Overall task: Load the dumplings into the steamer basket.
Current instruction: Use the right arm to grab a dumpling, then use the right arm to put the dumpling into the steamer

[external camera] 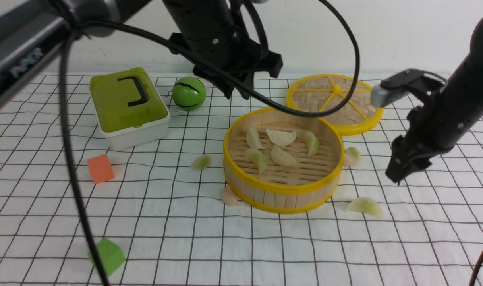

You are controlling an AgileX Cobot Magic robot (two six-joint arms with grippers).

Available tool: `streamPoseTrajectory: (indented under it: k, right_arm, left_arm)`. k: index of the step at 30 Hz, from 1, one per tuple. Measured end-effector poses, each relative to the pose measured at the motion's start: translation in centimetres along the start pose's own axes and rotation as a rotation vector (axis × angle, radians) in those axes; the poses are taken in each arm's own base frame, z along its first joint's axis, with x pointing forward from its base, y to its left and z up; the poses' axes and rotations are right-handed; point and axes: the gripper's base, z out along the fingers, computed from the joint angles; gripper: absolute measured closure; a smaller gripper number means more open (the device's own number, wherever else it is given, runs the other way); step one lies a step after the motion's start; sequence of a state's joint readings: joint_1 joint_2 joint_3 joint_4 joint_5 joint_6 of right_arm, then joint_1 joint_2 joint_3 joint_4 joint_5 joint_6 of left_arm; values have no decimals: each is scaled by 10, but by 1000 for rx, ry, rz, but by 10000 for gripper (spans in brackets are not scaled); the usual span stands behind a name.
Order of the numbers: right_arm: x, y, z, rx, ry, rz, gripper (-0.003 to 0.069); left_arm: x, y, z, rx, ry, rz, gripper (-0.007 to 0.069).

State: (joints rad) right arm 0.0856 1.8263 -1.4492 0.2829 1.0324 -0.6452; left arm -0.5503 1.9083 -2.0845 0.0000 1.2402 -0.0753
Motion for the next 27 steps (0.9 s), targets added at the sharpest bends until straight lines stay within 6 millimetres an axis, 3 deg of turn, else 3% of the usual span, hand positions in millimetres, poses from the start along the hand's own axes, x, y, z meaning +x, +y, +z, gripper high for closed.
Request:
streamPoseTrajectory:
  k: [4,10,15,18,21,25,27]
  right_arm:
    - [10,7,31,28,-59,-113,258]
    - [5,21,50,56,-143,-240,258]
    - [5,23,68,19,-122,-222,258]
    - [10,19,86,10,-67,-230,264]
    - [13,18,92,7,-41,-236,298]
    - [13,17,90,19,-30,-195,456]
    - [14,17,85,28,-15,-163,461]
  left_arm:
    - [29,3,-23,-11,44,14,435]
    - [70,6,-36,-9,118,10,438]
    - [83,7,-44,-14,113,8,437]
    - [88,7,-61,-13,78,-5,432]
    - [90,8,-76,-12,40,-12,427]
    - [97,8,-106,-7,-29,-15,424]
    - [103,9,-123,-5,-51,-25,423]
